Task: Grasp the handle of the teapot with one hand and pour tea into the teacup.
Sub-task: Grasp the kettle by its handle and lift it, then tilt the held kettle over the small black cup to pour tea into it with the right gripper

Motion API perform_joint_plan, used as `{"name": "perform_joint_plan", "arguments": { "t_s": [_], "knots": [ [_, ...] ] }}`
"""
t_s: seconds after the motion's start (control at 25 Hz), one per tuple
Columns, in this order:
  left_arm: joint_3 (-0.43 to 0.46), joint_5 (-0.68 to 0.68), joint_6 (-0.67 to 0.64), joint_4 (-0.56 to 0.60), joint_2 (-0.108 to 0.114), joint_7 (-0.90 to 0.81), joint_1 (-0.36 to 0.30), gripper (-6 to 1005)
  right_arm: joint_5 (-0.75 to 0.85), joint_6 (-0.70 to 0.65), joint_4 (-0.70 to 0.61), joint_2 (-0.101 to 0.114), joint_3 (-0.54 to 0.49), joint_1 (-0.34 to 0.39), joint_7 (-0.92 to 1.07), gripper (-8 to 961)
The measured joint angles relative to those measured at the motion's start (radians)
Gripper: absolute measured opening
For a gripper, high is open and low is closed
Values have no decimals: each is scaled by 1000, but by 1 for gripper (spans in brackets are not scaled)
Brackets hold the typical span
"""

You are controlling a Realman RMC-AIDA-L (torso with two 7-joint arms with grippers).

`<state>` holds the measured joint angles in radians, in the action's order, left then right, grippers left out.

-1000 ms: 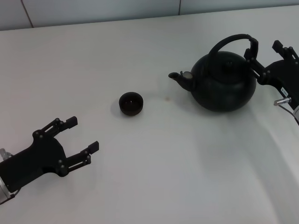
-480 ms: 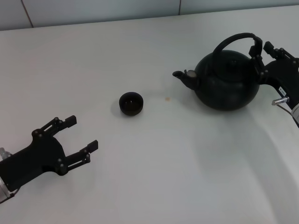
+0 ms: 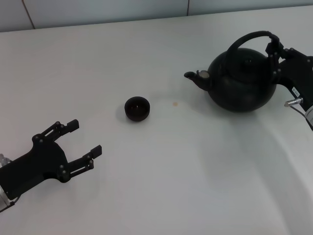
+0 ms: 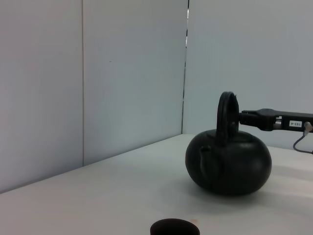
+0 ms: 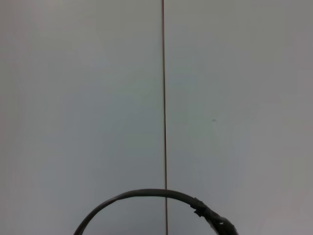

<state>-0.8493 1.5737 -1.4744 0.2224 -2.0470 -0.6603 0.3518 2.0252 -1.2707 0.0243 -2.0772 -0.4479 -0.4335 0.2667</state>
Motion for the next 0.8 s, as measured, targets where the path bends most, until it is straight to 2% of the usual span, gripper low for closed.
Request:
{"name": "perform_joint_plan", "arguments": {
  "t_s": [0.24,0.8],
  "knots": [
    [0,0,1,0,-1,1,-3,859,0,-32,0,0,-2,-1,1,83],
    [-1,2,1,0,-5,2,-4,859,5,-49,-4,1,9,-60,48,82]
  ]
}}
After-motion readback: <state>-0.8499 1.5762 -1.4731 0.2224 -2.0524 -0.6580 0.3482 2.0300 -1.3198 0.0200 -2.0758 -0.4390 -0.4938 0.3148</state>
